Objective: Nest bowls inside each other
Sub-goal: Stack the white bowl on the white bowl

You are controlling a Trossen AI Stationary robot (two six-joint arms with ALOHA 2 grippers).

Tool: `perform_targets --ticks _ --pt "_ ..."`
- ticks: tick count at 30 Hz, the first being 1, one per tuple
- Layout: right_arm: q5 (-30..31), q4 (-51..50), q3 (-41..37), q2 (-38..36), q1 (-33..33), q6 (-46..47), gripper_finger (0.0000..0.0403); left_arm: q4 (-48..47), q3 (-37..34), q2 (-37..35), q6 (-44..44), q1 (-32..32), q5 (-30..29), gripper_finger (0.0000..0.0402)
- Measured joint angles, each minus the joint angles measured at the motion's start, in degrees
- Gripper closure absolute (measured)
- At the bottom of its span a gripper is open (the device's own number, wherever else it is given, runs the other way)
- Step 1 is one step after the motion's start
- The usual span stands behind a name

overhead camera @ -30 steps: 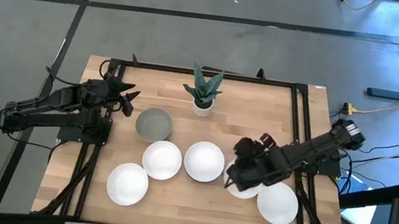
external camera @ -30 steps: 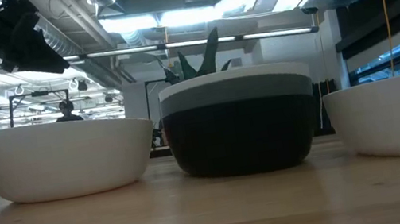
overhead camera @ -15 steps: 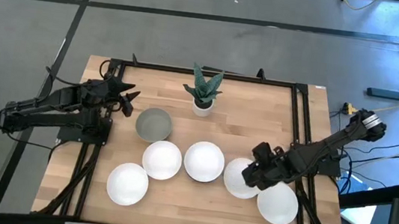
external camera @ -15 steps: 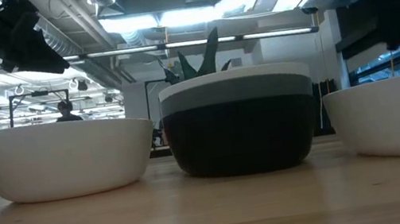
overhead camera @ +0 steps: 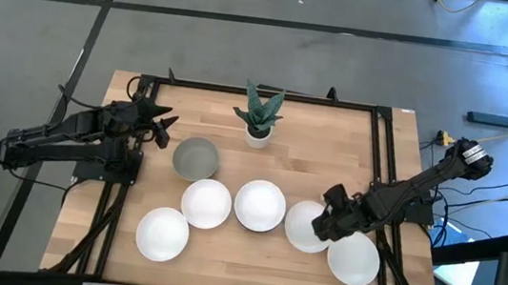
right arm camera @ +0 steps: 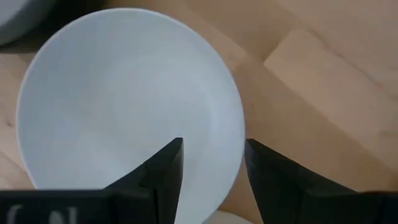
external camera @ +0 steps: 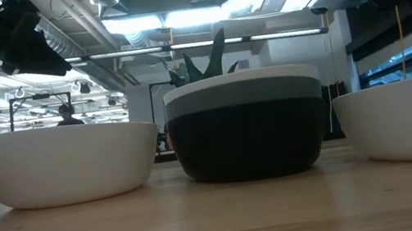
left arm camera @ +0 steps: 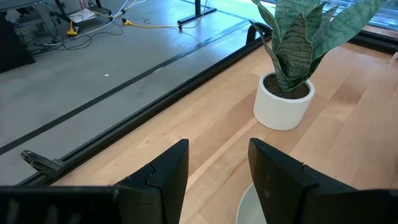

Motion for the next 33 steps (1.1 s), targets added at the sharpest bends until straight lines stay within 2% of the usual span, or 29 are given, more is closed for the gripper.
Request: perform_targets --ticks 10,19,23,28,33 --pt "-2.96 4.85 -4.74 0.06 -0.02 1.63 0.0244 -0.02 0.02 0.02 0.0 -0.01 0.0 0.024" --pt "-2.84 7.69 -5.58 0.02 -0.11 1.14 0.033 -0.02 0.0 0.01 0.0 0.0 -0.01 0.024" --pt "-2.82 8.71 -5.56 0.02 -0.11 1.11 0.0354 -0.02 0.02 0.02 0.0 0.0 -0.02 0.024" --pt "-2.74 9.03 -5.56 0.02 -0.15 2.76 0.0353 -0.02 0.02 0.02 0.0 -0.01 -0.02 0.024" --pt "0.53 9.03 -5.56 0.02 -0.15 2.74 0.0321 -0.02 0.02 0.01 0.0 0.01 -0.02 0.024"
